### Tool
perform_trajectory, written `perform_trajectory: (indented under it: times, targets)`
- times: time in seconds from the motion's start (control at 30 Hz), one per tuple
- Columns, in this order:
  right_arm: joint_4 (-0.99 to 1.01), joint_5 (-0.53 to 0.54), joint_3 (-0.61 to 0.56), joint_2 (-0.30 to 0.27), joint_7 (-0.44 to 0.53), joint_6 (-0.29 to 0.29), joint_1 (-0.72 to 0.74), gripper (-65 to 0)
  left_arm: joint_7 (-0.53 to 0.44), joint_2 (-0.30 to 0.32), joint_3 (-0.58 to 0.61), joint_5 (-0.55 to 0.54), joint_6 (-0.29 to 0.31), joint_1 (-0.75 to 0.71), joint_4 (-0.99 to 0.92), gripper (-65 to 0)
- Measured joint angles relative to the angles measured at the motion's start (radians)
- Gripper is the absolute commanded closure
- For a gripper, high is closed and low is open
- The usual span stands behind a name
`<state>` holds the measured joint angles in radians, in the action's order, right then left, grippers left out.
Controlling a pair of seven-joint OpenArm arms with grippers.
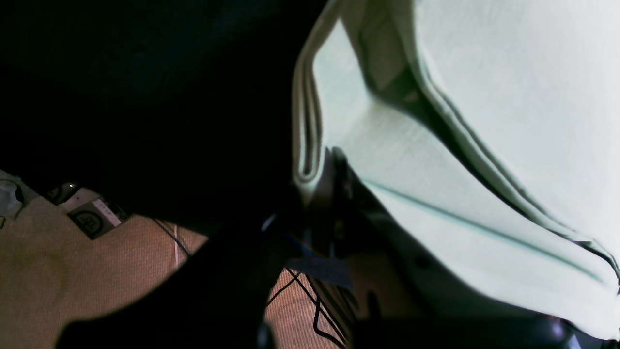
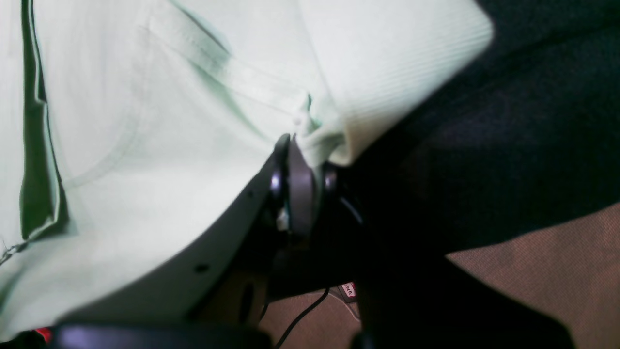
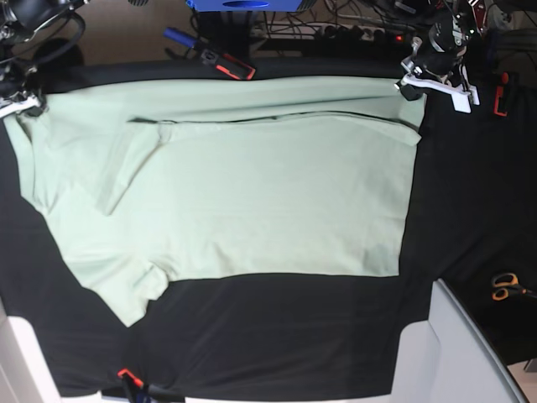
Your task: Fold the T-shirt properly
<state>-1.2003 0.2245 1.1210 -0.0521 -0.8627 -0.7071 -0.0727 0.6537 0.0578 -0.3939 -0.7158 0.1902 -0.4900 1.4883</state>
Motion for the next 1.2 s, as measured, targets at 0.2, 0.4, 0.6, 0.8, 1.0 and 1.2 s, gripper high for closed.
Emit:
perform_trajectory:
  times: [0.2,0.4,0.6,0.8,1.0,1.2]
  targets:
    - [-0.007,0.01,0.0,0.016,0.019,-0.001,-0.013,-18.0,0.0,-0.002,-0.001,0.0,-0.005,-0.001,0.0,0.0]
    - [-0.026,0.019,0.0,0.018,0.026,-0.002,-0.025,-31.9,-0.013,-0.005,-0.082,0.006,-0.037,-0.029,0.0,-29.1]
    - [-0.176,-0.035,0.005,0.088,-0.012,0.018,-0.064,-32.2,-0.012,-0.004,-0.103,0.003,-0.036,-0.041,0.005,-45.0]
    - [-0.313,-0.024,0.003,0.118,0.0,0.011,-0.077,-32.4,-0.008,-0.001,-0.221,0.008,-0.044,-0.051,0.004,-50.4]
    - [-0.321,-0.022,0.003,0.122,-0.006,0.011,-0.103,-31.9,0.029,-0.005,-0.264,0.007,-0.044,-0.079,0.052,-49.0]
    - [-0.342,-0.025,0.0,0.121,-0.002,0.011,-0.116,-29.5,0.036,-0.028,-0.145,0.004,-0.034,-0.126,0.268,-7.4]
